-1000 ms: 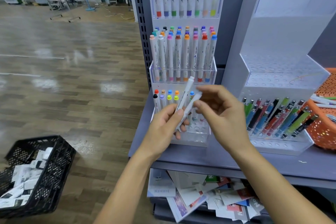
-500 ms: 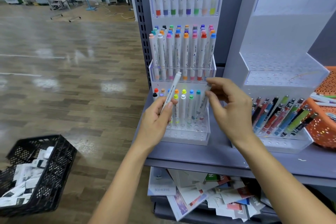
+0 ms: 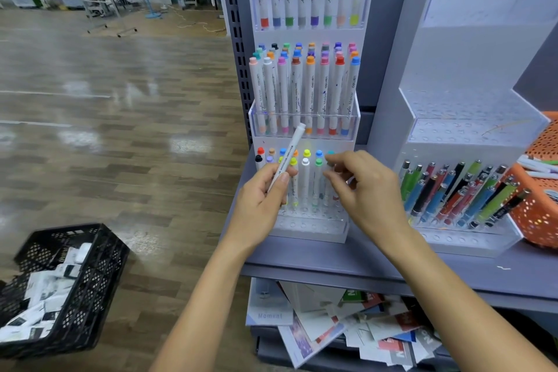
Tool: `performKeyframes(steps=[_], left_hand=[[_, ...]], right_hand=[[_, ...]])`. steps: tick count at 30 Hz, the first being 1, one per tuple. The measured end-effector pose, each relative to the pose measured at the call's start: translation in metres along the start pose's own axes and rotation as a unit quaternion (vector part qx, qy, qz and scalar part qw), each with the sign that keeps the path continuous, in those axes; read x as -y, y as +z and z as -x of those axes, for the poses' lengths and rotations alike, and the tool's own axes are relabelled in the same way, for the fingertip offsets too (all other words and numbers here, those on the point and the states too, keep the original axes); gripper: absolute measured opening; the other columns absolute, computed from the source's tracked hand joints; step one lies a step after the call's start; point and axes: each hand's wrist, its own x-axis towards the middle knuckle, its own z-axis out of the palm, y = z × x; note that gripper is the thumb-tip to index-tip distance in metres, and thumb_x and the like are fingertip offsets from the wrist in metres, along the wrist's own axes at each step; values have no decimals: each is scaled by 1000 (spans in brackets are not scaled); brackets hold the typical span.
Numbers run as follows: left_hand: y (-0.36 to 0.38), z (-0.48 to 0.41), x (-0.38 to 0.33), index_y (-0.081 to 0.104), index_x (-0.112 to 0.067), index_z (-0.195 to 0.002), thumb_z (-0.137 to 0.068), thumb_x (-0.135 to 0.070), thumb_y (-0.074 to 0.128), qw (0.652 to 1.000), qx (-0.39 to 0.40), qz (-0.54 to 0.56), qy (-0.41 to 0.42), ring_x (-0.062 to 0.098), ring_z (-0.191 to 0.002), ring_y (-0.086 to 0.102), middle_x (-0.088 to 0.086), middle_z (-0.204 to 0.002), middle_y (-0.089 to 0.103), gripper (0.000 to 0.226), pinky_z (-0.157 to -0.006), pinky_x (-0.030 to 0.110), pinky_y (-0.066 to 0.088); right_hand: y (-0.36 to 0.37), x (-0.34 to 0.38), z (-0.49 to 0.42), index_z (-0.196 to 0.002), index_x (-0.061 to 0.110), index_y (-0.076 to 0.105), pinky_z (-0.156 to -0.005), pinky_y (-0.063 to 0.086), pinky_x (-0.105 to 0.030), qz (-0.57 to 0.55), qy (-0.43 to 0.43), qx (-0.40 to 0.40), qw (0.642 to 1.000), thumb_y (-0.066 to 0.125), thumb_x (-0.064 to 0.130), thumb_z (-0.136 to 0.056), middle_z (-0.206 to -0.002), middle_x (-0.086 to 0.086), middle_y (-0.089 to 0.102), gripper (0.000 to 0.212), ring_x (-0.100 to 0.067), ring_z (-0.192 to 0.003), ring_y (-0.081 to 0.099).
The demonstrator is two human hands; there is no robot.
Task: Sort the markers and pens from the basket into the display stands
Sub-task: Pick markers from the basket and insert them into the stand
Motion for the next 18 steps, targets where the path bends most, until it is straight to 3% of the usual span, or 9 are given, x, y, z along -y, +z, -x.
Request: performKeyframes(steps=[2, 5, 8, 10, 14, 18], left_hand=[[0, 1, 0, 63, -25, -103, -100, -21, 45, 1000, -1, -1, 2, 2, -55, 41, -18, -59, 49, 19, -53, 15, 35], [1, 5, -3, 63, -32, -101, -97, -31, 48, 999, 1, -27, 27, 5, -54, 42, -15, -60, 51, 16, -51, 19, 35], [9, 12, -11, 62, -38, -96, -94, -33, 50, 992, 26, -100, 69, 20, -58, 49, 0, -65, 52, 13, -54, 32, 40], [17, 15, -17, 62, -31, -97, -96, -29, 50, 985, 44, -137, 99, 19, -62, 53, 2, -68, 54, 12, -59, 33, 44], [25, 16, -14, 62, -22, -110, -95, -32, 48, 953, 14, -253, 168, 10, -75, 55, -10, -83, 59, 23, -66, 29, 46], [16, 14, 3, 64, -14, -111, -93, -31, 49, 899, -40, -371, 229, 17, -87, 59, -2, -94, 64, 29, -78, 27, 46]], right_hand=[[-3, 4, 1, -103, 11, 68, -64, 52, -27, -17, 10, -22, 1000, 65, 16, -85, -84, 0, 64, 19, -8, -68, 58], [-12, 16, 2, -117, 13, 62, -71, 44, -7, -123, 73, -54, 988, 62, 15, -87, -89, 5, 64, 30, -1, -79, 59], [-24, 29, 0, -123, 26, 52, -79, 49, -12, -263, 112, -19, 958, 64, 15, -85, -99, 10, 67, 41, -1, -93, 64], [-28, 35, -1, -119, 29, 53, -81, 50, -16, -302, 98, -9, 948, 63, 11, -84, -99, 8, 67, 41, -5, -93, 66], [-36, 36, -5, -111, 30, 55, -78, 53, -27, -308, 87, -46, 946, 61, 12, -87, -92, 3, 66, 31, -13, -86, 66], [-47, 22, -11, -110, 35, 47, -78, 53, -28, -245, 64, -112, 961, 61, 10, -89, -93, -3, 66, 35, -16, -87, 66]])
